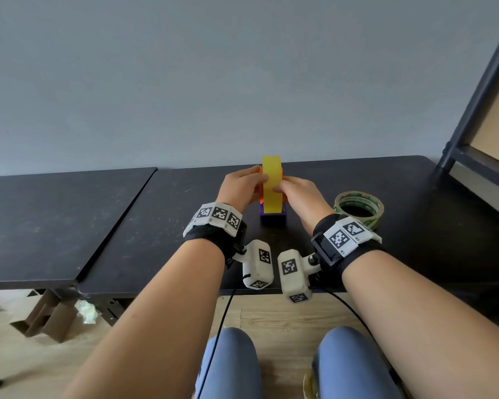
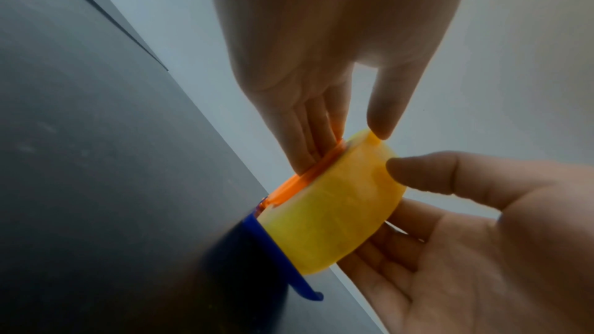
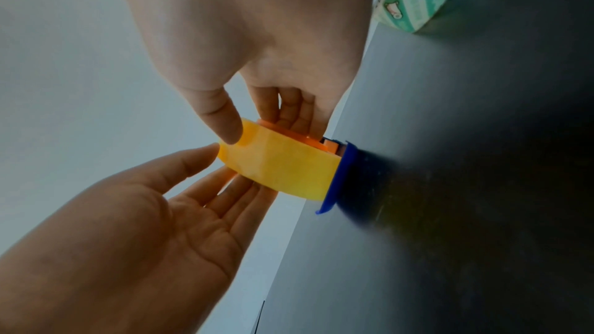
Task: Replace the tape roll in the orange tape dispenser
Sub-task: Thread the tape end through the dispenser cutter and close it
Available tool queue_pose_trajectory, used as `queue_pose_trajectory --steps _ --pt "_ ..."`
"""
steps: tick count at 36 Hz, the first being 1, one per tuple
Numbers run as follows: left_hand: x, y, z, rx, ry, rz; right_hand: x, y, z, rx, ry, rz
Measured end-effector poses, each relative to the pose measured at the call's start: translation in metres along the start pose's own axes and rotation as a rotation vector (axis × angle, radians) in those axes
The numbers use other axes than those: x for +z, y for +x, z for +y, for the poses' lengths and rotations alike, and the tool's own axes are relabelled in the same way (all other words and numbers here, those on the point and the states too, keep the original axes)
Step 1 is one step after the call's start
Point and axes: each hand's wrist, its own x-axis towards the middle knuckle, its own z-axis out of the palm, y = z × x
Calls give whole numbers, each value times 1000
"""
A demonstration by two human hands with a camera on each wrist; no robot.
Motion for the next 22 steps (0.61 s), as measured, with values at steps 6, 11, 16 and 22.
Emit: queue_pose_trajectory --steps 6,11,16,22 --pt "1 0 2 5 -17 19 1 2 2 -14 39 -4" --pt "2 0 2 7 -16 23 1 5 4 -13 45 0" --pt "2 1 1 18 -15 36 2 6 3 -11 37 5" --pt "2 2 1 15 -14 46 4 9 3 0 -11 6"
